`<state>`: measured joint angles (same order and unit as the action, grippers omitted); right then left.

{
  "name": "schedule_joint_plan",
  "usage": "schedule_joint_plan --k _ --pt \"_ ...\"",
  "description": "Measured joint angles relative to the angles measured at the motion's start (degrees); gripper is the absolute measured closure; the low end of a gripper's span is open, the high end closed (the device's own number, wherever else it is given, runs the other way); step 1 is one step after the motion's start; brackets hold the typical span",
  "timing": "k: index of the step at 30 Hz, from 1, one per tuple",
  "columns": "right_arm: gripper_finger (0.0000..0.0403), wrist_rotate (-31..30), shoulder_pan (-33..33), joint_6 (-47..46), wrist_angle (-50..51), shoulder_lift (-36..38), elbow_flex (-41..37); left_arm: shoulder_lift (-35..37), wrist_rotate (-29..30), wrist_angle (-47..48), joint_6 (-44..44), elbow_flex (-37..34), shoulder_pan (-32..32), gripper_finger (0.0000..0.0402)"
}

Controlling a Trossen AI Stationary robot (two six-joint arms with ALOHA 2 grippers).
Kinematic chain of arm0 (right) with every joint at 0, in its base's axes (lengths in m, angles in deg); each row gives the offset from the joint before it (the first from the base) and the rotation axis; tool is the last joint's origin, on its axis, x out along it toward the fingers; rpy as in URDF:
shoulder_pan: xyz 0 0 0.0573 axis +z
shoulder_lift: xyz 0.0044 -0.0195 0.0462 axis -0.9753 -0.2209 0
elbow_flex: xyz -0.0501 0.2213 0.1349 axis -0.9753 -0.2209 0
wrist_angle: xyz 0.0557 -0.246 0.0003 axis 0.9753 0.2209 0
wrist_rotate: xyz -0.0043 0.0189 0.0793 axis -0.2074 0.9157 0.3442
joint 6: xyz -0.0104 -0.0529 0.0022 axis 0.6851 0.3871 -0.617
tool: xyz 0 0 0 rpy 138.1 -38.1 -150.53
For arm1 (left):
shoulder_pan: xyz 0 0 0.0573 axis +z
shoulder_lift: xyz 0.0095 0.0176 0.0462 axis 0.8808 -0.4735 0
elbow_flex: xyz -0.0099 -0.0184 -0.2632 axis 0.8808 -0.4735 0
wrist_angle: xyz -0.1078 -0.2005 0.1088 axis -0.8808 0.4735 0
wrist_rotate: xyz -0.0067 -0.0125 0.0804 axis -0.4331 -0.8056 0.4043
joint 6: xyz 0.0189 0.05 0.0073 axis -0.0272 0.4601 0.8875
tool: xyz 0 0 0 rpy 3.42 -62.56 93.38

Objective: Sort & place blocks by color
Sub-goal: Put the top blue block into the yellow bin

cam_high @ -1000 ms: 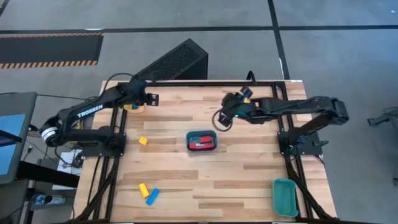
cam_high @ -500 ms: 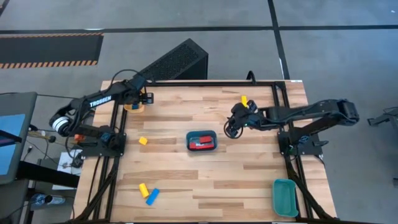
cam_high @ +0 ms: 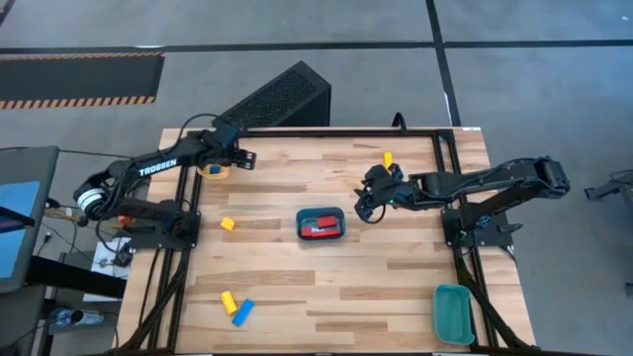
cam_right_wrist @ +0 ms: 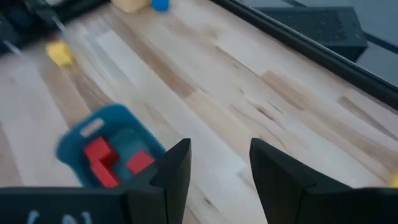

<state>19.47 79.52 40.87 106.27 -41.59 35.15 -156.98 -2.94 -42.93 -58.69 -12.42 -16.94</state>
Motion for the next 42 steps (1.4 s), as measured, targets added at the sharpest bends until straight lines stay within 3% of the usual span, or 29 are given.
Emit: schedule_joint_plan --k 7,21,27,35,42 --pt "0.0222 2.95 -1.39 2.91 -2.14 0.00 0.02 -7.17 2.46 1.43 3.16 3.13 -1.07 0.0194" --pt "0.0223 8.54 -7.07 9.39 -1.02 0.00 0.02 -33.64 2.09 23.67 25.18 28.11 2.72 0.0193" --pt "0.0219 9.02 -7.34 9.71 0.80 0.00 0.02 -40.44 3.35 31.32 30.20 35.61 5.06 0.0193" --pt "0.0220 9.02 -7.32 10.89 1.02 0.00 0.02 -42.99 -1.73 32.08 32.38 36.10 7.82 0.0193" --pt "0.0222 8.97 -7.87 11.38 1.04 0.00 0.02 -42.99 -1.72 32.19 31.99 34.51 7.88 0.0193"
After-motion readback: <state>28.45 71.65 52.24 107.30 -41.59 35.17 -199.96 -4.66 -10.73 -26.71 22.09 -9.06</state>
